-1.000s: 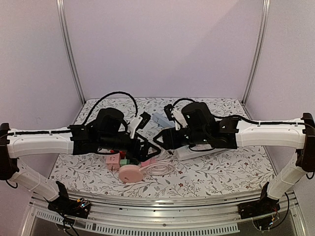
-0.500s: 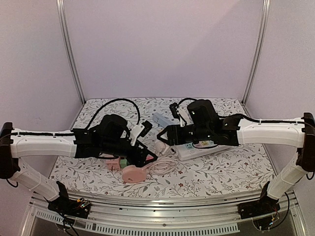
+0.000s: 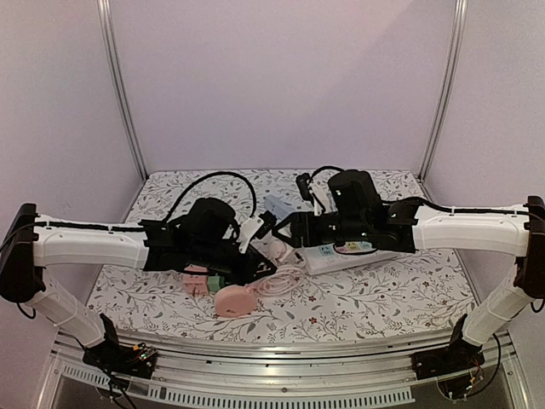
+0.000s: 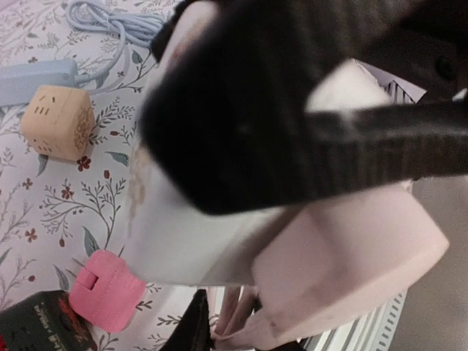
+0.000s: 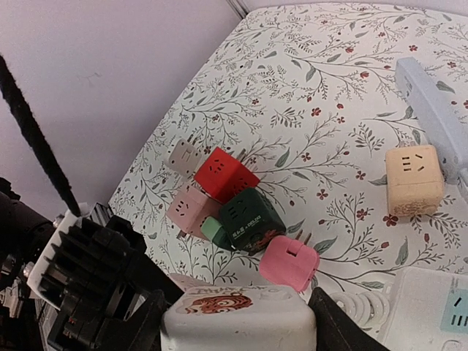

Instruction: Pull the plug off the socket

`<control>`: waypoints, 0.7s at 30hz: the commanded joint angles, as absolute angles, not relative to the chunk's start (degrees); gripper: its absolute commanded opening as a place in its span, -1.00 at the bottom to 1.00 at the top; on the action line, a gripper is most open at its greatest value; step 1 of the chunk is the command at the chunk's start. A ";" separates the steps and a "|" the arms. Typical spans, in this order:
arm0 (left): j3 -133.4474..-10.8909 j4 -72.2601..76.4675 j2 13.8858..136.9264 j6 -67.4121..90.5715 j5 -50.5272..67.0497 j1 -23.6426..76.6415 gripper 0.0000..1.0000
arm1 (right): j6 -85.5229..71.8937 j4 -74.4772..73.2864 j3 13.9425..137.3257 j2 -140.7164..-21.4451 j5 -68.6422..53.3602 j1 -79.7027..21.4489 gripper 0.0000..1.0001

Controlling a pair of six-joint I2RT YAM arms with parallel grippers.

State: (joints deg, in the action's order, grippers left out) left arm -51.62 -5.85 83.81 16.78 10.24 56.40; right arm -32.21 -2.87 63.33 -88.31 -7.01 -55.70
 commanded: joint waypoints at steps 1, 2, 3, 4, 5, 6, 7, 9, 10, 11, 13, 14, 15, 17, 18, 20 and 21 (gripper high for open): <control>-52.27 -2.37 83.21 17.66 10.01 56.56 -0.75 | -32.80 2.73 63.34 -86.07 -8.33 -56.00 -0.64; -52.09 -2.00 83.04 17.93 10.01 56.54 -0.81 | -32.74 2.75 63.22 -86.25 -8.04 -56.01 -0.64; -51.92 -1.67 82.86 18.12 10.17 56.54 -0.87 | -32.64 2.65 63.11 -86.50 -7.71 -55.93 -0.64; -51.80 -1.30 82.66 18.27 10.31 56.52 -0.94 | -32.48 2.57 62.99 -86.64 -7.39 -56.03 -0.64; -51.69 -1.05 82.44 18.48 10.44 56.57 -1.00 | -32.12 2.50 62.87 -86.93 -6.95 -55.99 -0.64; -51.60 -1.03 82.25 18.70 10.56 56.54 -1.00 | -31.85 2.43 62.80 -87.06 -6.64 -56.01 -0.64; -51.52 -0.97 82.13 18.76 10.62 56.53 -1.00 | -31.53 2.16 62.62 -87.38 -6.27 -55.93 -0.64; -51.34 -1.04 81.56 18.88 10.57 56.52 -1.00 | -30.61 1.67 62.48 -87.76 -5.56 -55.95 -0.64; -51.26 -0.99 81.31 18.89 10.33 56.55 -1.00 | -29.96 1.41 62.31 -88.07 -5.31 -56.03 -0.64; -51.18 -0.97 81.04 18.84 10.01 56.54 -1.00 | -29.38 1.18 62.05 -88.22 -4.97 -56.04 -0.65; -51.11 -1.25 80.48 18.78 9.16 56.51 -1.00 | -27.32 0.42 61.57 -88.33 -4.04 -56.04 -0.65; -51.07 -1.61 80.14 18.81 8.87 56.44 -1.00 | -26.47 0.13 61.27 -88.29 -3.44 -56.08 -0.65; -51.07 -1.98 79.81 18.80 8.63 56.33 -1.00 | -24.86 -1.16 61.05 -88.21 -2.57 -56.23 -0.65; -50.94 -2.48 79.27 18.72 8.36 56.04 -1.00 | -22.50 -3.00 60.55 -87.74 -0.53 -56.34 -0.65; -50.83 -2.46 78.88 18.70 8.28 55.93 -1.00 | -21.44 -3.97 60.41 -87.57 1.22 -56.50 -0.65; -50.51 -2.62 78.09 18.73 8.05 55.69 -1.00 | -18.43 -5.86 60.37 -87.17 3.82 -56.70 -0.65; -50.39 -2.65 77.71 18.76 8.01 55.58 -1.00 | -17.72 -6.68 60.36 -87.07 4.81 -56.72 -0.65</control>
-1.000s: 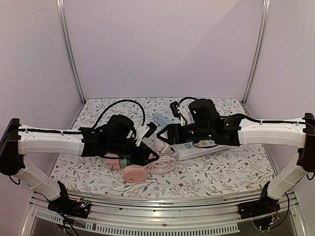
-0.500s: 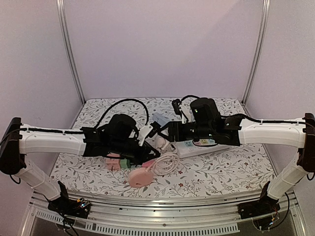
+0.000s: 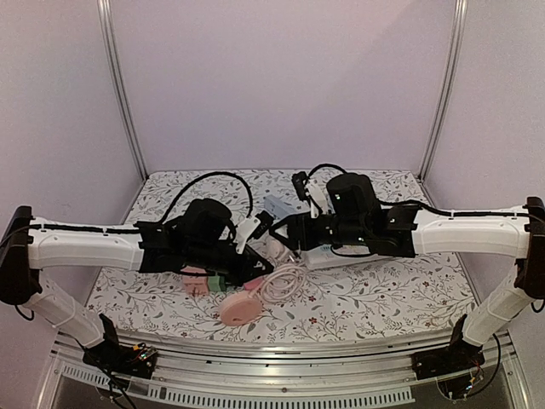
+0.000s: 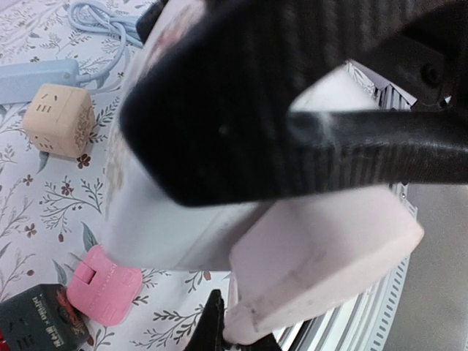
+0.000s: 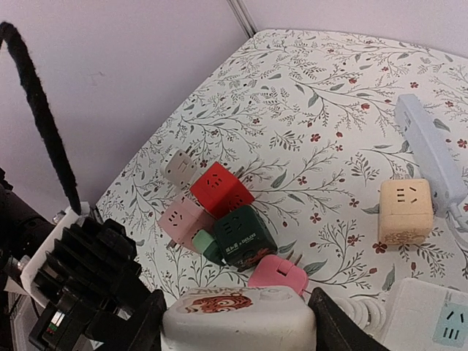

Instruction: Pull the plug off the socket

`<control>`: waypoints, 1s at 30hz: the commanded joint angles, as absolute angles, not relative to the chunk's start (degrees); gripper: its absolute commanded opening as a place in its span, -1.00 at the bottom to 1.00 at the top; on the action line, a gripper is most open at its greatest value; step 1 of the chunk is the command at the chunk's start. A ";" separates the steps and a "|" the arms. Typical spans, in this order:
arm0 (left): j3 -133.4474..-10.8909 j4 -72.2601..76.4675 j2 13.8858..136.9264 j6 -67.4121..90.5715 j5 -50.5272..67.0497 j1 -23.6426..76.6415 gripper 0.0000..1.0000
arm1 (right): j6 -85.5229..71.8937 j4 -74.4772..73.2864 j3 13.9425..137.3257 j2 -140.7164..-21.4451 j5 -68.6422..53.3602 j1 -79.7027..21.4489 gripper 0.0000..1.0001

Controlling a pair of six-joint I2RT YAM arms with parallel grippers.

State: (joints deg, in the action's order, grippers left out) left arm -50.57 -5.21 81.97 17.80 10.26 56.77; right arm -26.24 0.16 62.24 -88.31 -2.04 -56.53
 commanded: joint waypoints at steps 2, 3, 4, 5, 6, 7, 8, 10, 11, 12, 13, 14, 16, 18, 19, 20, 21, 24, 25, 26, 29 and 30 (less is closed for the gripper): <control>-50.11 -2.56 77.11 18.88 8.08 55.33 -1.00 | -16.80 -7.79 60.38 -86.78 6.49 -56.77 -0.65; -50.02 -2.63 76.94 18.92 8.16 55.29 -1.00 | -16.71 -8.03 60.46 -86.60 6.92 -56.72 -0.66; -50.01 -2.66 76.91 18.99 8.25 55.25 -1.00 | -16.83 -8.19 60.69 -86.53 7.08 -56.73 -0.66; -50.01 -2.71 76.90 19.05 8.34 55.20 -1.00 | -17.56 -8.25 60.85 -86.42 7.26 -56.69 -0.66; -50.01 -2.72 76.95 19.12 8.49 55.20 -1.00 | -18.48 -8.21 61.01 -86.47 7.63 -56.69 -0.66; -50.01 -2.72 76.98 19.23 8.60 55.20 -1.00 | -19.38 -8.35 61.27 -86.53 8.28 -56.70 -0.67; -50.01 -2.68 77.00 19.33 8.63 55.20 -1.00 | -21.37 -8.49 61.55 -86.60 9.40 -56.77 -0.68; -49.97 -2.63 76.91 19.46 8.85 55.21 -1.00 | -24.35 -9.65 62.06 -86.94 12.74 -56.74 -0.68; -49.88 -2.65 76.86 19.54 8.93 55.20 -1.00 | -25.73 -10.52 62.50 -87.04 14.83 -56.77 -0.68; -49.84 -2.69 76.78 19.59 8.99 55.20 -1.00 | -27.75 -11.75 62.90 -87.29 16.92 -56.73 -0.68; -49.76 -2.72 76.71 19.70 9.00 55.20 -1.00 | -29.32 -12.86 63.33 -87.48 18.96 -56.76 -0.69; -49.70 -2.80 76.54 19.74 8.97 55.20 -1.00 | -29.94 -13.53 63.66 -87.89 20.28 -56.75 -0.69; -49.51 -3.01 76.10 19.66 8.71 55.22 -1.00 | -30.46 -14.72 64.03 -88.42 22.67 -56.68 -0.69; -49.31 -3.21 75.50 19.54 8.40 55.20 -1.00 | -30.20 -15.87 64.63 -89.04 24.34 -56.67 -0.69; -49.23 -3.30 75.22 19.59 8.31 55.20 -1.00 | -29.87 -16.34 64.89 -89.39 24.99 -56.63 -0.69; -49.18 -3.46 74.97 19.47 8.27 55.20 -1.00 | -29.60 -16.83 65.19 -89.65 25.45 -56.57 -0.69; -49.14 -3.59 74.84 19.55 8.20 55.20 -1.00 | -29.42 -17.48 65.63 -89.93 25.89 -56.54 -0.69; -48.85 -3.94 74.23 19.56 7.86 55.20 -1.00 | -29.50 -19.51 66.75 -90.85 26.94 -56.31 -0.70; -48.68 -3.95 74.04 19.49 7.76 55.20 -1.00 | -29.77 -19.86 66.87 -91.02 26.79 -56.27 -0.70; -48.55 -3.97 74.01 19.51 7.61 55.20 -1.00 | -29.90 -19.90 66.96 -91.13 26.18 -56.12 -0.70; -48.43 -4.52 74.19 19.86 7.39 54.99 -1.00 | -29.49 -16.33 66.35 -90.52 20.46 -56.07 -0.70; -48.43 -4.89 74.51 20.13 7.43 54.67 -1.00 | -29.04 -14.09 65.72 -90.04 17.47 -56.04 -0.69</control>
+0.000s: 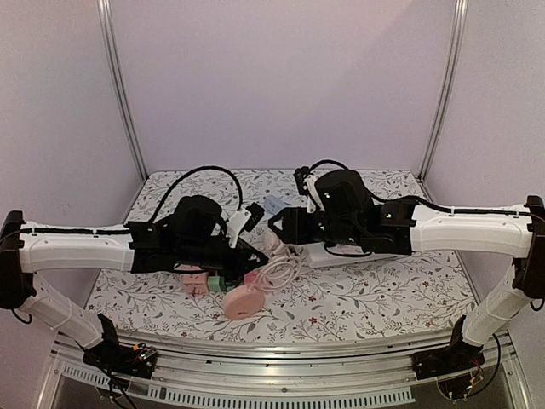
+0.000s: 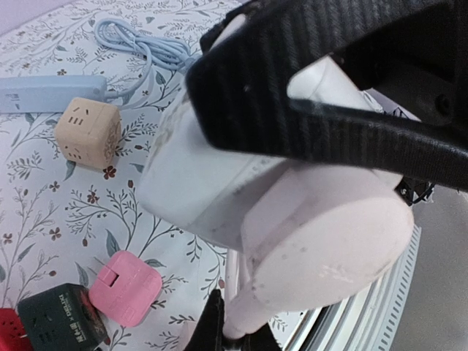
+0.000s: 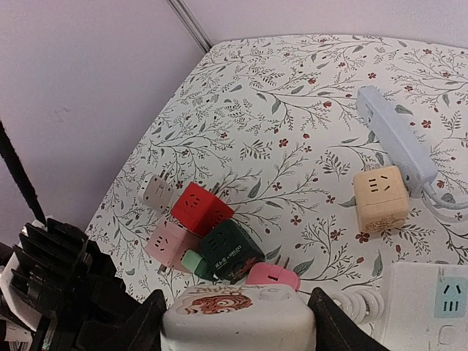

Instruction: Pull the plug off the socket

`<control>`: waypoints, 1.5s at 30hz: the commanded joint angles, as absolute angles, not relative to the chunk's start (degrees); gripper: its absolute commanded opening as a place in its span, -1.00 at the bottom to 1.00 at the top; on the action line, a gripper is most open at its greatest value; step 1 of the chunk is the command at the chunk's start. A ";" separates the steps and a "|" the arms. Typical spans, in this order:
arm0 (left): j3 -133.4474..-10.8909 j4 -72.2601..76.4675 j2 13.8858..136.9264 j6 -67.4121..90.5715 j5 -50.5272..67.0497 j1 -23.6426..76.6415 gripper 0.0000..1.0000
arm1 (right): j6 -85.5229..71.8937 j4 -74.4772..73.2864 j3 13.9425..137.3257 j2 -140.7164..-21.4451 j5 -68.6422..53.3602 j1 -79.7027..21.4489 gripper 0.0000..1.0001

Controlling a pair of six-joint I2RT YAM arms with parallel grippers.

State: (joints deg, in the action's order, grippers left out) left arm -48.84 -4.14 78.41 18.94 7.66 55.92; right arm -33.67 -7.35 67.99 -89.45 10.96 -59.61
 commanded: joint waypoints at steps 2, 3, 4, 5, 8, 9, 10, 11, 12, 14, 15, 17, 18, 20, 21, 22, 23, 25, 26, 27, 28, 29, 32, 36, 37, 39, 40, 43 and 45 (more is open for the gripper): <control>-48.38 -5.27 75.21 20.67 7.97 53.94 -1.00 | -27.92 -9.16 64.48 -88.55 9.88 -56.07 -0.68; -48.27 -5.35 75.54 21.04 8.49 53.48 -1.00 | -27.72 -7.36 64.28 -87.87 6.34 -56.02 -0.67; -48.05 -5.35 75.72 21.37 8.93 53.07 -1.00 | -27.55 -6.18 64.32 -87.49 3.02 -56.06 -0.67; -47.89 -5.21 75.83 21.69 9.29 52.72 -1.00 | -27.59 -4.79 64.40 -86.90 -0.07 -56.06 -0.67; -47.38 -4.92 76.00 22.53 10.81 51.58 -1.00 | -28.43 -0.88 63.96 -85.36 -8.65 -55.99 -0.67; -47.37 -4.99 76.25 22.66 11.30 51.44 -1.00 | -28.91 0.22 63.92 -85.02 -10.77 -56.01 -0.67; -47.42 -4.94 76.43 22.74 11.74 51.42 -1.00 | -29.22 1.64 63.88 -84.71 -12.49 -56.00 -0.67; -47.46 -4.88 76.68 22.80 11.99 51.42 -1.00 | -29.68 2.62 63.77 -84.25 -14.14 -56.03 -0.67; -47.39 -4.92 76.79 22.91 12.21 51.42 -1.00 | -30.10 3.50 63.42 -83.97 -15.19 -56.02 -0.66; -47.15 -5.05 76.77 22.89 11.68 51.42 -1.00 | -30.39 4.91 62.77 -83.26 -15.83 -56.05 -0.66; -47.04 -5.10 76.50 23.00 11.09 51.42 -1.00 | -30.34 5.17 62.56 -82.76 -15.39 -56.03 -0.66; -47.13 -5.34 75.73 23.18 10.29 51.42 -1.00 | -29.88 3.72 62.42 -82.47 -12.65 -56.07 -0.66; -47.49 -5.78 75.23 23.20 9.59 51.42 -1.00 | -29.48 2.22 62.64 -82.61 -10.67 -56.04 -0.66; -49.87 -9.50 74.65 23.12 8.11 51.48 -1.00 | -27.91 -3.40 64.25 -83.58 -5.87 -56.04 -0.67; -51.96 -13.06 74.37 22.78 6.95 51.58 -1.00 | -26.68 -6.17 65.16 -84.11 -3.22 -56.11 -0.67; -53.45 -14.52 74.04 22.44 6.38 51.63 -1.00 | -25.65 -8.37 65.89 -85.07 -0.94 -56.10 -0.67; -54.43 -16.50 73.51 22.07 6.29 51.67 -1.00 | -24.43 -10.23 66.43 -85.65 2.93 -56.13 -0.67; -55.83 -19.34 72.32 21.57 6.79 51.61 -1.00 | -22.95 -14.23 68.41 -87.57 8.01 -56.05 -0.67; -56.11 -20.09 71.59 21.34 7.20 51.59 -1.00 | -22.19 -16.31 69.65 -88.38 9.88 -55.99 -0.67; -56.30 -20.53 70.87 21.18 7.69 51.59 -1.00 | -22.03 -18.12 71.02 -89.67 11.59 -55.72 -0.67; -56.33 -20.72 70.15 21.04 8.18 51.59 -1.00 | -22.05 -19.96 72.36 -90.64 12.70 -55.47 -0.67; -56.22 -20.69 69.58 21.09 8.58 51.55 -1.00 | -22.25 -21.12 73.36 -92.17 13.23 -55.21 -0.67; -56.00 -20.74 68.31 20.89 9.25 51.44 -1.00 | -24.36 -21.37 74.53 -94.02 12.62 -54.42 -0.68; -55.92 -20.72 68.25 20.55 9.21 50.83 -1.00 | -26.36 -19.38 75.06 -93.86 8.67 -54.23 -0.68; -55.90 -20.43 68.42 20.50 9.26 50.74 -1.00 | -26.64 -18.72 75.01 -93.56 7.24 -54.18 -0.67; -55.78 -19.57 68.79 20.42 9.94 50.71 -1.00 | -26.63 -16.57 74.54 -92.48 4.32 -54.17 -0.67; -55.55 -19.12 68.91 20.42 10.20 50.71 -1.00 | -26.52 -15.66 74.19 -92.05 2.77 -54.22 -0.67; -54.43 -18.10 68.66 20.52 9.11 50.56 -1.00 | -26.46 -14.29 73.69 -90.50 -0.90 -54.23 -0.66; -53.88 -17.48 68.55 20.84 8.92 50.25 -1.00 | -26.78 -14.02 73.40 -89.51 -1.36 -54.38 -0.64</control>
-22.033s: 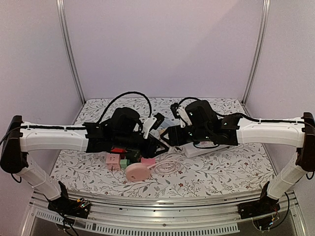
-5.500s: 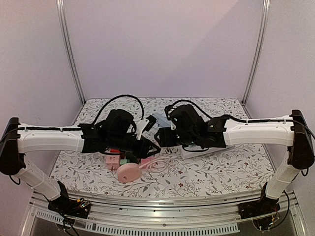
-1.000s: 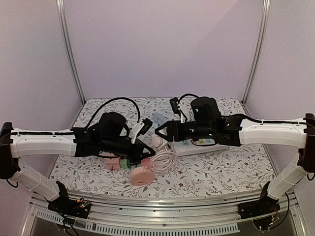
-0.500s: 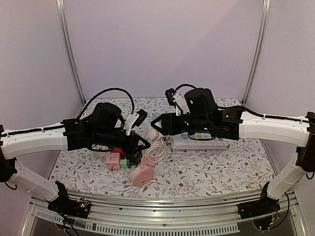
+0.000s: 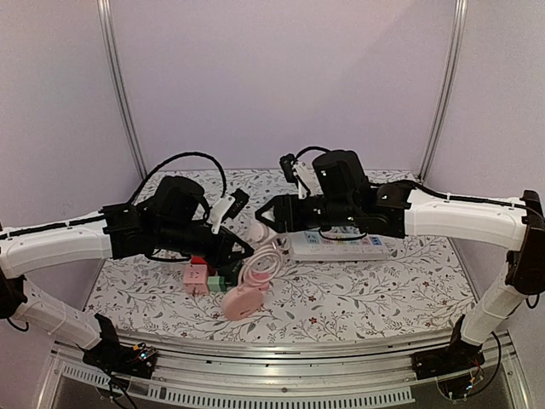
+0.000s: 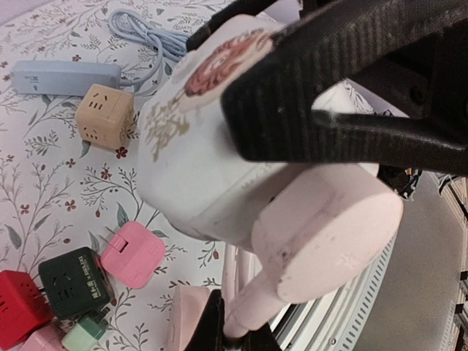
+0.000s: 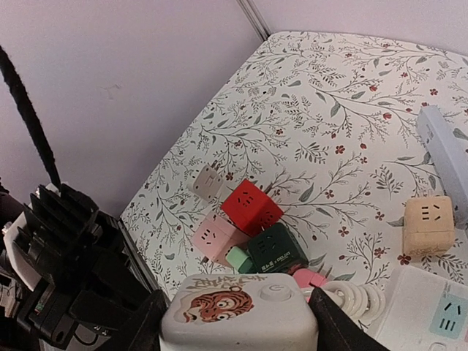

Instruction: Pull the plug off the socket

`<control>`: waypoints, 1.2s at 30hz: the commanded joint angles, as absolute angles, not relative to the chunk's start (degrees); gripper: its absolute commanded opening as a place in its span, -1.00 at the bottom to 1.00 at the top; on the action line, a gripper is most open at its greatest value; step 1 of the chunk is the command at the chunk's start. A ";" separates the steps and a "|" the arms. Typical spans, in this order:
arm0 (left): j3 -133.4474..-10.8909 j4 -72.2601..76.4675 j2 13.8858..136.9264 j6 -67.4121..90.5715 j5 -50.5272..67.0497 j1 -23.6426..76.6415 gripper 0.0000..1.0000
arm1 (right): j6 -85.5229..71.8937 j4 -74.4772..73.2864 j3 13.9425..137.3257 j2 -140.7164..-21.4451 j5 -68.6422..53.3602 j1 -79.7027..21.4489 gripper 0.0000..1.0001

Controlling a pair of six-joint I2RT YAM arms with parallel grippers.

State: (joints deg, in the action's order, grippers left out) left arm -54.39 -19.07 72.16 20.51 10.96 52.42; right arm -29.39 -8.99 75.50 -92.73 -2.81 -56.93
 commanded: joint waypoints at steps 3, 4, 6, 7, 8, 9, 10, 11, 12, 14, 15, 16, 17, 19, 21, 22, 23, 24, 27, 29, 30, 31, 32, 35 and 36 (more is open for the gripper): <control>-53.39 -16.82 68.84 21.12 9.55 50.10 -0.74 | -26.69 -14.31 73.16 -88.24 0.86 -54.66 -0.64; -53.28 -16.70 68.88 21.17 9.61 50.10 -0.56 | -26.85 -14.51 73.05 -88.04 2.20 -54.67 -0.65; -53.22 -16.85 68.72 21.24 9.36 50.17 -0.12 | -27.34 -15.31 73.25 -88.02 3.51 -54.60 -0.66; -53.18 -16.86 68.39 21.14 9.06 50.31 0.09 | -27.69 -15.78 73.44 -88.13 3.93 -54.60 -0.67; -53.10 -16.87 67.96 20.77 8.78 50.42 0.32 | -28.02 -16.34 73.66 -88.35 4.38 -54.63 -0.67; -53.09 -16.82 67.42 20.49 8.71 50.59 0.55 | -28.59 -16.86 73.87 -88.40 4.84 -54.62 -0.67; -53.16 -16.87 66.76 20.07 8.69 50.74 0.81 | -28.90 -17.29 74.07 -88.55 5.18 -54.66 -0.67; -53.17 -16.99 66.09 19.85 8.68 50.90 0.94 | -29.20 -17.61 74.17 -88.58 5.40 -54.63 -0.67; -53.25 -17.14 65.41 19.53 8.72 51.08 0.98 | -29.32 -17.88 74.18 -88.67 5.61 -54.64 -0.67; -53.20 -17.45 64.16 19.31 8.70 51.44 0.99 | -29.07 -18.17 74.22 -88.68 5.71 -54.64 -0.67; -53.11 -17.44 63.68 19.28 8.58 51.68 0.99 | -28.89 -18.27 74.14 -88.73 5.77 -54.62 -0.67; -53.09 -17.30 63.44 19.39 8.28 51.99 0.99 | -28.59 -18.28 74.08 -88.71 5.80 -54.61 -0.67; -53.14 -17.15 63.42 19.51 7.79 52.41 0.99 | -28.46 -18.28 73.88 -88.69 5.76 -54.66 -0.67; -53.53 -16.51 63.78 19.74 6.17 53.75 0.99 | -28.33 -18.27 73.66 -88.68 5.58 -54.66 -0.67; -54.58 -15.85 64.38 19.82 3.47 55.68 0.99 | -28.43 -18.14 73.33 -88.55 5.05 -54.65 -0.67; -55.44 -15.77 64.77 19.79 2.37 56.72 0.99 | -28.47 -17.93 73.18 -88.58 4.67 -54.67 -0.67; -56.59 -15.70 65.18 19.52 1.13 57.42 0.99 | -28.48 -17.91 73.08 -88.47 4.37 -54.77 -0.67; -57.70 -15.68 65.66 19.33 0.35 57.98 0.99 | -28.48 -17.93 73.11 -88.42 4.05 -54.87 -0.67; -60.59 -15.82 67.32 18.62 0.18 58.65 0.99 | -28.23 -18.00 73.13 -88.09 3.84 -55.29 -0.66; -61.79 -15.90 68.47 17.97 -2.00 59.13 0.99 | -28.05 -18.13 72.97 -87.69 4.40 -55.39 -0.67; -62.08 -16.05 68.93 17.66 -3.31 59.74 0.99 | -28.08 -18.23 72.83 -87.35 4.85 -55.41 -0.66; -62.14 -16.28 69.06 17.36 -5.07 60.52 0.99 | -28.11 -18.27 72.66 -87.14 5.26 -55.43 -0.66; -62.03 -16.38 68.97 17.12 -6.68 61.22 0.99 | -28.26 -18.43 72.67 -87.04 5.63 -55.38 -0.66; -60.56 -16.58 67.89 17.84 -8.78 61.87 0.99 | -28.30 -19.22 73.41 -87.16 5.98 -55.43 -0.66; -60.15 -16.65 67.70 18.30 -8.72 61.87 0.99 | -28.37 -19.18 73.53 -87.12 6.09 -55.46 -0.66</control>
State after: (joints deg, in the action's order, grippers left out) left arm -61.32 -15.99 68.16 18.46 -4.47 60.66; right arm -28.47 -20.73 72.55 -90.06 4.49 -55.11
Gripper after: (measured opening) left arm 0.994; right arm 0.593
